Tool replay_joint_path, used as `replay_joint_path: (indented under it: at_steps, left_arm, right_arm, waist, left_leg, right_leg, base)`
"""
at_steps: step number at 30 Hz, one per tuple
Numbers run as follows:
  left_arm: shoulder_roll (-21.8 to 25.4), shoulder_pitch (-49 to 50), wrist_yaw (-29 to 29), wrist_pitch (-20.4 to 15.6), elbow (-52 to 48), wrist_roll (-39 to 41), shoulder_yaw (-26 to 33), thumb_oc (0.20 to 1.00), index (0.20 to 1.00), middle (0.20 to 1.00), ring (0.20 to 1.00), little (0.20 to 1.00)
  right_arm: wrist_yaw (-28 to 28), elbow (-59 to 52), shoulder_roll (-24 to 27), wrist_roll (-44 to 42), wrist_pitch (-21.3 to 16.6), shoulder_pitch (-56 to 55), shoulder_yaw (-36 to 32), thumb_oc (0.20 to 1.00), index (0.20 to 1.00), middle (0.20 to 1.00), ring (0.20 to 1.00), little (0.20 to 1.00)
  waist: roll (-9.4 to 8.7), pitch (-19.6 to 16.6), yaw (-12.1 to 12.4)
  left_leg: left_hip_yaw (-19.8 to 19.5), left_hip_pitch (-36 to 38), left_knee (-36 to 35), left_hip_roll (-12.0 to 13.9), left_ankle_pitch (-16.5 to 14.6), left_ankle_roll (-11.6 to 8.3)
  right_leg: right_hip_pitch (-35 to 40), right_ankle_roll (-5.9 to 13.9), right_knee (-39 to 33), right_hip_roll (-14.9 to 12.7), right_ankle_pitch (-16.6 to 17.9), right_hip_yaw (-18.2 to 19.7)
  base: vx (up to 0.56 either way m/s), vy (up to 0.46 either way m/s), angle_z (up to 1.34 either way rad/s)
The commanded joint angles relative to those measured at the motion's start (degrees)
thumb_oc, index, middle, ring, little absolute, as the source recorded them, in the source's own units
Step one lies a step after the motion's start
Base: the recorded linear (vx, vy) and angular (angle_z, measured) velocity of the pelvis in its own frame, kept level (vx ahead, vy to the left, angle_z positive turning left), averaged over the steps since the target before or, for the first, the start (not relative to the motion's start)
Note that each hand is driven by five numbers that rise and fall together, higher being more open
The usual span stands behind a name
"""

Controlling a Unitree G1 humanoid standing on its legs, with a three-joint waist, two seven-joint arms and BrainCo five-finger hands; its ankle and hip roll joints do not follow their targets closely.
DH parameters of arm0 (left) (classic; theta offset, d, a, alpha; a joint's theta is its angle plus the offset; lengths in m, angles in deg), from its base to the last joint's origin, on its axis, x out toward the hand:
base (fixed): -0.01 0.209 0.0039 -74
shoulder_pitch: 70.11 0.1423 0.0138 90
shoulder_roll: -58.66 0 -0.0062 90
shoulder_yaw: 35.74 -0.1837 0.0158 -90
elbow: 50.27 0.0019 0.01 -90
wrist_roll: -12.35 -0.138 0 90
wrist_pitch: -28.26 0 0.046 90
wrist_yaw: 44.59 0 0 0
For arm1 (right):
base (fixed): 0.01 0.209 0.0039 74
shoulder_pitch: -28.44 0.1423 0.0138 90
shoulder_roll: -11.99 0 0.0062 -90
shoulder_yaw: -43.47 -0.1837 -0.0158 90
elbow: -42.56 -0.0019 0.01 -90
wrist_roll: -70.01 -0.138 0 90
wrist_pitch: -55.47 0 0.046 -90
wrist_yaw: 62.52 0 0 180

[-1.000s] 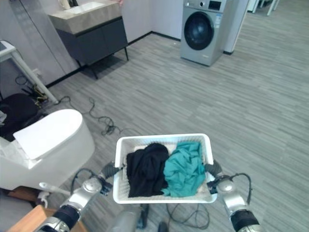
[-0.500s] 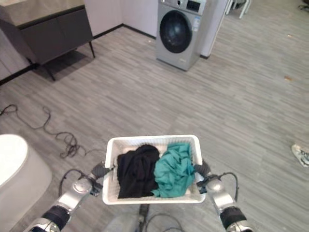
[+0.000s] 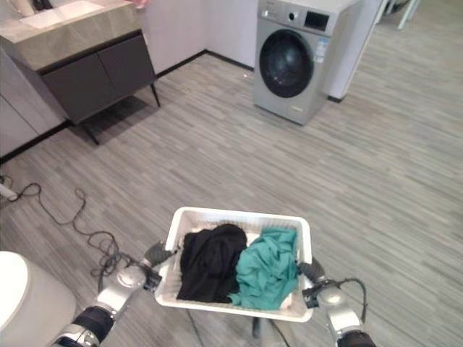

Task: Grab the laundry basket,head to the washer,open it,put in the laundry and shut it.

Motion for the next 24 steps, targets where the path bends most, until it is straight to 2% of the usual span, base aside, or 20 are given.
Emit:
replay_joint_path:
  at_steps: [1, 2, 3, 4, 5, 6, 7, 8, 10, 11, 12, 13, 15, 16, 17, 19, 21, 24]
  left_arm:
    - [5.0, -2.82, 1.44, -3.36, -5.16, -1.47, 2.61, 0.2, 0.2, 0.2, 0.2, 0.2]
    - [4.73, -2.84, 1.53, -3.4, -5.17, -1.61, 2.37, 0.2, 0.2, 0.2, 0.2, 0.2]
    - [4.64, -3.24, 1.73, -3.39, -4.76, -1.76, 2.12, 0.2, 0.2, 0.2, 0.2, 0.2]
    - [4.51, -3.65, 1.7, -3.54, -4.76, -1.55, 1.86, 0.2, 0.2, 0.2, 0.2, 0.2]
    - [4.51, -4.17, 1.86, -3.53, -4.88, -1.41, 1.54, 0.2, 0.2, 0.2, 0.2, 0.2]
    - [4.47, -4.22, 1.87, -3.53, -4.87, -1.41, 1.52, 0.2, 0.2, 0.2, 0.2, 0.2]
    - [4.76, -4.7, 1.85, -3.62, -5.73, -0.65, 1.26, 0.2, 0.2, 0.2, 0.2, 0.2]
    - [5.15, -4.68, 1.8, -3.62, -6.52, -0.13, 1.65, 0.2, 0.2, 0.2, 0.2, 0.2]
    - [5.55, -4.64, 1.79, -3.65, -7.73, 0.5, 2.15, 0.2, 0.2, 0.2, 0.2, 0.2]
    - [5.54, -4.65, 1.79, -3.65, -7.74, 0.5, 2.15, 0.2, 0.2, 0.2, 0.2, 0.2]
    - [5.29, -5.55, 1.86, -3.69, -8.68, 0.93, 1.66, 0.2, 0.2, 0.2, 0.2, 0.2]
    - [4.86, -6.46, 1.98, -3.46, -8.57, 1.17, 0.86, 0.2, 0.2, 0.2, 0.2, 0.2]
    - [4.33, -6.96, 2.54, -3.5, -8.87, 1.26, 0.97, 0.2, 0.2, 0.2, 0.2, 0.2]
    - [4.08, -7.15, 2.7, -3.53, -8.91, 1.2, 0.78, 0.2, 0.2, 0.2, 0.2, 0.2]
    - [3.7, -7.78, 2.88, -3.69, -8.73, 1.08, 0.4, 0.2, 0.2, 0.2, 0.2, 0.2]
    - [3.73, -7.9, 2.87, -3.74, -8.3, 0.99, 0.34, 0.2, 0.2, 0.2, 0.2, 0.2]
    - [3.97, -7.45, 2.78, -3.79, -8.11, 1.02, 0.59, 0.2, 0.2, 0.2, 0.2, 0.2]
    - [4.33, -6.77, 2.58, -3.95, -7.65, 1.24, 0.92, 0.2, 0.2, 0.2, 0.2, 0.2]
  right_arm:
    - [1.35, -4.98, 4.8, -1.43, -3.73, 3.57, -4.48, 0.2, 0.2, 0.2, 0.2, 0.2]
    - [1.41, -5.7, 5.32, -1.26, -3.71, 3.07, -4.94, 0.2, 0.2, 0.2, 0.2, 0.2]
    - [1.38, -6.0, 5.8, -0.94, -3.6, 2.7, -5.12, 0.2, 0.2, 0.2, 0.2, 0.2]
    - [1.53, -6.21, 6.14, -0.85, -3.47, 2.6, -5.28, 0.2, 0.2, 0.2, 0.2, 0.2]
    - [1.97, -6.15, 6.36, -0.93, -3.54, 2.71, -5.11, 0.2, 0.2, 0.2, 0.2, 0.2]
    - [1.99, -6.13, 6.39, -0.95, -3.56, 2.74, -5.14, 0.2, 0.2, 0.2, 0.2, 0.2]
    - [2.75, -6.57, 6.96, -1.29, -3.56, 2.25, -5.81, 0.2, 0.2, 0.2, 0.2, 0.2]
    - [2.83, -7.03, 6.98, -1.43, -3.64, 2.29, -5.77, 0.2, 0.2, 0.2, 0.2, 0.2]
    - [3.16, -8.04, 7.29, -1.44, -3.69, 2.43, -5.57, 0.2, 0.2, 0.2, 0.2, 0.2]
    - [3.16, -8.05, 7.29, -1.43, -3.69, 2.43, -5.58, 0.2, 0.2, 0.2, 0.2, 0.2]
    - [3.79, -8.47, 7.52, -1.65, -3.62, 2.61, -5.29, 0.2, 0.2, 0.2, 0.2, 0.2]
    - [4.39, -8.36, 7.51, -2.05, -3.7, 2.53, -5.29, 0.2, 0.2, 0.2, 0.2, 0.2]
    - [4.49, -9.02, 7.68, -2.26, -3.61, 2.15, -5.11, 0.2, 0.2, 0.2, 0.2, 0.2]
    - [4.47, -9.07, 7.74, -2.35, -3.8, 1.96, -5.05, 0.2, 0.2, 0.2, 0.2, 0.2]
    - [4.34, -8.57, 7.7, -2.37, -4.2, 1.9, -4.94, 0.2, 0.2, 0.2, 0.2, 0.2]
    - [4.08, -7.52, 7.13, -2.25, -4.78, 2.06, -4.5, 0.2, 0.2, 0.2, 0.2, 0.2]
    - [4.08, -6.5, 6.57, -2.55, -5.16, 2.4, -4.26, 0.2, 0.2, 0.2, 0.2, 0.2]
    - [3.47, -3.67, 5.17, -2.45, -5.23, 4.19, -2.63, 0.2, 0.2, 0.2, 0.2, 0.2]
  waist:
    - [-2.28, -3.07, -0.27]
    - [-2.7, -4.13, -0.99]
    - [-2.17, -4.99, -1.46]
    - [-1.87, -5.43, -1.74]
    - [-1.56, -5.84, -1.94]
    - [-1.88, -5.84, -2.09]
    - [-3.2, -5.25, -1.72]
    - [-3.4, -4.7, -0.96]
    - [-4.46, -3.28, 0.86]
    - [-4.4, -3.28, 0.89]
    - [-5.73, -1.95, 1.89]
    - [-6.22, -0.92, 2.78]
    - [-6.1, 0.3, 3.93]
    - [-6.33, 0.56, 4.38]
    - [-5.64, 0.53, 5.12]
    - [-4.56, 0.82, 6.79]
    - [-4.13, 1.03, 7.83]
    - [-3.95, 0.43, 9.66]
  left_leg:
    - [-0.74, -7.36, 1.89, -1.44, 3.66, -0.4]
    - [-0.87, -7.1, 2.76, -0.9, 4.19, -1.12]
    - [-0.7, -6.62, 4.63, 0.85, 4.96, -1.98]
    - [-0.19, -7.02, 7.25, 2.17, 6.52, -2.98]
    - [1.05, -7.81, 10.98, 3.74, 9.67, -4.06]
    - [0.77, -8.2, 11.21, 3.39, 9.88, -4.15]
    - [4.46, -15.24, 25.08, 5.46, 17.75, -4.34]
    - [6.33, -18.28, 32.34, 6.97, 19.0, -3.54]
    - [8.19, -22.74, 40.66, 7.7, 19.89, -2.45]
    - [8.2, -22.79, 40.78, 7.76, 19.82, -2.46]
    - [10.75, -27.85, 41.92, 8.7, 18.55, -1.25]
    - [11.2, -31.27, 41.85, 8.86, 16.91, -0.97]
    - [12.01, -35.47, 36.62, 7.13, 13.54, -0.91]
    - [11.88, -36.94, 32.06, 5.68, 13.76, -1.21]
    - [11.15, -39.17, 18.51, 3.95, 14.6, -2.2]
    - [9.69, -38.96, 1.47, 1.31, 21.17, -3.25]
    - [9.13, -41.03, -2.85, -0.16, 22.35, -3.66]
    - [7.08, -41.35, -3.63, -1.05, 23.32, -3.82]
  right_leg:
    - [4.01, 4.22, -7.13, -1.88, 8.49, -0.23]
    - [4.81, 3.77, -6.29, -1.95, 9.64, -0.2]
    - [5.29, 3.19, -4.42, -0.79, 9.45, -0.18]
    - [5.75, 2.5, -3.0, -0.11, 8.73, -0.64]
    - [6.86, 1.42, -2.03, 0.89, 7.42, -1.31]
    - [6.64, 1.29, -1.95, 0.5, 7.6, -1.4]
    - [10.72, -0.94, -1.68, 0.49, 5.78, -2.26]
    - [13.02, -2.29, -1.95, 1.58, 4.6, -2.52]
    - [16.25, -4.18, -2.8, 3.02, 2.85, -1.49]
    - [16.24, -4.18, -2.8, 3.09, 2.87, -1.48]
    - [18.95, -5.01, -3.59, 3.25, 0.9, -0.66]
    - [20.18, -5.34, -3.86, 3.29, 0.02, 0.05]
    - [22.73, -5.15, -4.27, 3.8, -1.77, 1.43]
    - [23.36, -4.97, -4.33, 3.64, -2.43, 1.78]
    - [25.08, -4.4, -4.57, 4.27, -3.83, 2.09]
    - [29.13, -4.71, -4.36, 5.87, -6.75, 3.28]
    - [31.21, -5.18, -3.98, 6.83, -8.41, 5.04]
    - [34.25, -4.97, -3.13, 7.13, -11.13, 8.38]
  base:
    - [0.48, -0.234, 0.3]
    - [0.54, -0.264, 0.44]
    - [0.52, -0.272, 0.34]
    - [0.51, -0.276, 0.22]
    - [0.28, -0.189, 0.06]
    - [0.35, -0.303, -0.02]
    - [0.32, -0.315, 0.09]
    - [0.44, -0.421, 0.14]
    - [0.24, -0.268, -0.02]
    - [0.24, -0.261, -0.41]
    - [0.23, -0.203, -0.75]
    - [0.32, -0.222, -0.58]
    - [0.28, -0.023, -0.48]
    - [0.43, 0.072, -0.58]
    - [0.46, 0.07, -0.38]
    - [0.6, 0.089, -0.27]
    - [0.48, 0.071, -0.3]
    - [0.44, 0.118, -1.04]
